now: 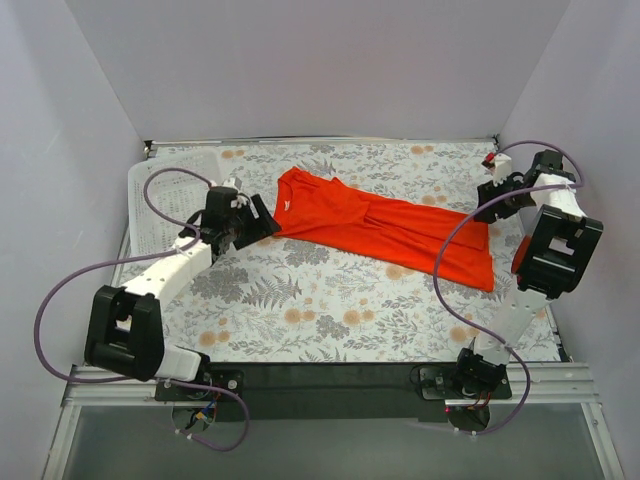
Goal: Fold and stack the t-shirts
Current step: Fold the tshirt
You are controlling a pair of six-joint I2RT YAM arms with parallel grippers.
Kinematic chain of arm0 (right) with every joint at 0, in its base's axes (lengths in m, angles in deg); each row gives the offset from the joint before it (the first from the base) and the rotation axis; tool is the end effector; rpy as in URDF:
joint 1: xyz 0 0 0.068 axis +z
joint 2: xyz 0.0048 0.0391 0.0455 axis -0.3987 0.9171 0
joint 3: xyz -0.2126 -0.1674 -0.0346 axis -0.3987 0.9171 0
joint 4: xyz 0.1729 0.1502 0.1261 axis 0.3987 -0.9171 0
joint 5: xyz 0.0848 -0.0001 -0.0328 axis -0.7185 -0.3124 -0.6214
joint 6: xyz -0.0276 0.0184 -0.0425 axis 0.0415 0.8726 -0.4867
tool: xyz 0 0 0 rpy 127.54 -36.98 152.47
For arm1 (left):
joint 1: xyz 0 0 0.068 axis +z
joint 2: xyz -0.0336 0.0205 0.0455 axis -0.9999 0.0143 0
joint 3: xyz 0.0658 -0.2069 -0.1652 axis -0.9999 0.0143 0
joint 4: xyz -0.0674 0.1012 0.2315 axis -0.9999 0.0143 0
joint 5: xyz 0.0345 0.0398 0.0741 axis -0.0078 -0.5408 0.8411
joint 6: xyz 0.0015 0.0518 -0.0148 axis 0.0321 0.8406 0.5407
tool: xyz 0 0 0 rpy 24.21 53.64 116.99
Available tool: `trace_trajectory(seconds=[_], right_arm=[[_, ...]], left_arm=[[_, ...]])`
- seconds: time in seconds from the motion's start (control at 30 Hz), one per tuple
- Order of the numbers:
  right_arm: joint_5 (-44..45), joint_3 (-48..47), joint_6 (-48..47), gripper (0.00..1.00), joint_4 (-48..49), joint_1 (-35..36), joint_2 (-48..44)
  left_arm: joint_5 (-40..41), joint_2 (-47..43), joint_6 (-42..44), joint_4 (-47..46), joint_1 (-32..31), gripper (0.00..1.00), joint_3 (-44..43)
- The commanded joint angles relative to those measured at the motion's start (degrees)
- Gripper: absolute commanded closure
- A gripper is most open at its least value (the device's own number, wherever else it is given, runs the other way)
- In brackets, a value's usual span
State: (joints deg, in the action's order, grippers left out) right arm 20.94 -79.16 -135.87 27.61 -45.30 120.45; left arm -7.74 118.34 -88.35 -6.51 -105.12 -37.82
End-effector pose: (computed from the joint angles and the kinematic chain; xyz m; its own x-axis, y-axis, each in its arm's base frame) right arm 0.3911 -0.1368 0.2122 -0.6638 -0.4121 -0.6241 -0.5340 0.8454 0.0097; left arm 0.2863 -0.0875 0.2405 -0.5578 -0.8195 -0.1315 -0.4877 0.4519 -0.7470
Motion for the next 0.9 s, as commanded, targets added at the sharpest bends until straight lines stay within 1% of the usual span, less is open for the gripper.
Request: trace_trajectory(seconds=[0.0,0.13,0.3,0.43,0.57,0.63,0.67,0.7,0.8,0.83,0.87], right_arm=[[-0.28,-7.12,2.97,0.47,-1.63,-0.26,3.16],[0.77,-10.03,2.80,0.48,-2.68,0.36,5.64],[-0.46,-8.02,3.06,0.48,-2.42,0.71,5.29],[-1.77,-5.91,3.15,0.49,-2.25,0.71,4.32],[-2.22,-4.15,3.15,0.50,-2.25,0.71,3.53],[-2.57,-3.27,3.15,0.50,-2.16,0.71,3.09],[-2.74,-2.83,3.06,0.50,-2.24,0.71,2.92],[-2.83,-2.39,3.06,0.50,-2.16,0.71,2.48],[-3.36,-0.81,2.36,0.50,-2.07,0.62,1.25],[-3.36,-0.11,1.92,0.50,-1.98,0.62,0.90],[-3.27,0.16,1.83,0.51,-1.89,0.62,0.29]], left_arm=[[-3.16,1.35,-9.79,-7.24,0.04,0.37,4.70],[-3.68,6.09,-11.55,-9.62,-0.05,0.37,3.83],[-2.90,14.08,-13.84,-8.93,-0.84,0.40,0.05],[1.57,17.61,-15.68,-8.31,-1.63,0.40,-2.15],[4.91,21.74,-16.92,-8.31,-2.60,0.45,-5.31],[7.12,24.45,-16.83,-7.87,-3.04,0.52,-7.76],[8.17,25.08,-16.74,-7.70,-3.04,0.58,-8.47],[10.79,25.69,-16.22,-7.52,-3.13,0.67,-9.00],[16.33,27.54,-13.33,-5.33,-3.30,0.74,-11.55],[17.75,28.07,-12.62,-4.28,-3.30,0.80,-12.69],[18.72,29.21,-11.57,-2.61,-3.30,0.83,-14.70]])
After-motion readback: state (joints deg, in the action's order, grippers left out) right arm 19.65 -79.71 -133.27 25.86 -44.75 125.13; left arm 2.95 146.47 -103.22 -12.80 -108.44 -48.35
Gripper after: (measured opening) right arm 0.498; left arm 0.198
